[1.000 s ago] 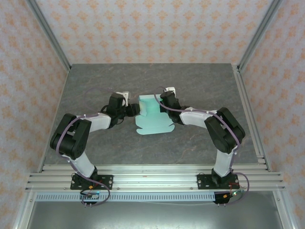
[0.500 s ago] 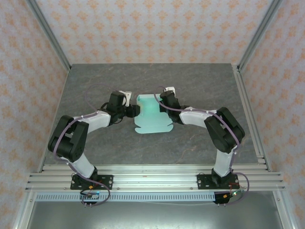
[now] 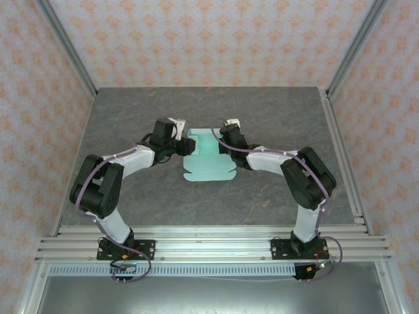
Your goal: Fold the paper box
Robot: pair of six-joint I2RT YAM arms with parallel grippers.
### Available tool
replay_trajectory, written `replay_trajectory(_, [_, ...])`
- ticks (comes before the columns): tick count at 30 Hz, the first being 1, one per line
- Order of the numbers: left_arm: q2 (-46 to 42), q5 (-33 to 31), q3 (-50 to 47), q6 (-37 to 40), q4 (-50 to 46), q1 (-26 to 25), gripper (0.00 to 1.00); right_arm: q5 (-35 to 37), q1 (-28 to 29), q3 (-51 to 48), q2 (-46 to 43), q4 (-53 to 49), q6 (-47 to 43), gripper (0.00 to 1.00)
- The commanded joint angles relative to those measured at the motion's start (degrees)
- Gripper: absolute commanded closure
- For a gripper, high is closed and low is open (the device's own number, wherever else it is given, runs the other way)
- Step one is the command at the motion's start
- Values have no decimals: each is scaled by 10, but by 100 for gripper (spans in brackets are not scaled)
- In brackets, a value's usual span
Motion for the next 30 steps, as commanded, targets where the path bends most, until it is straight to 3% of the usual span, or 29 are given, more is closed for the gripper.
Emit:
replay_trajectory(1, [10, 10, 24, 25, -5, -3, 52, -33, 4, 10, 11, -25, -14, 100])
replay_trajectory(6, [22, -10, 25, 18, 2, -5, 56, -40, 4, 12, 11, -25, -10, 100])
replay_trajectory(10, [29, -68, 14, 10, 13, -12, 57, -30, 14, 15, 10, -29, -11, 100])
replay_trajectory(19, [20, -213, -22, 3, 50, -45, 71, 4, 40, 27, 6, -51, 10, 100])
replay_trajectory(30, [9, -330, -58, -14, 89, -62, 85, 57, 66, 33, 3, -80, 64, 100])
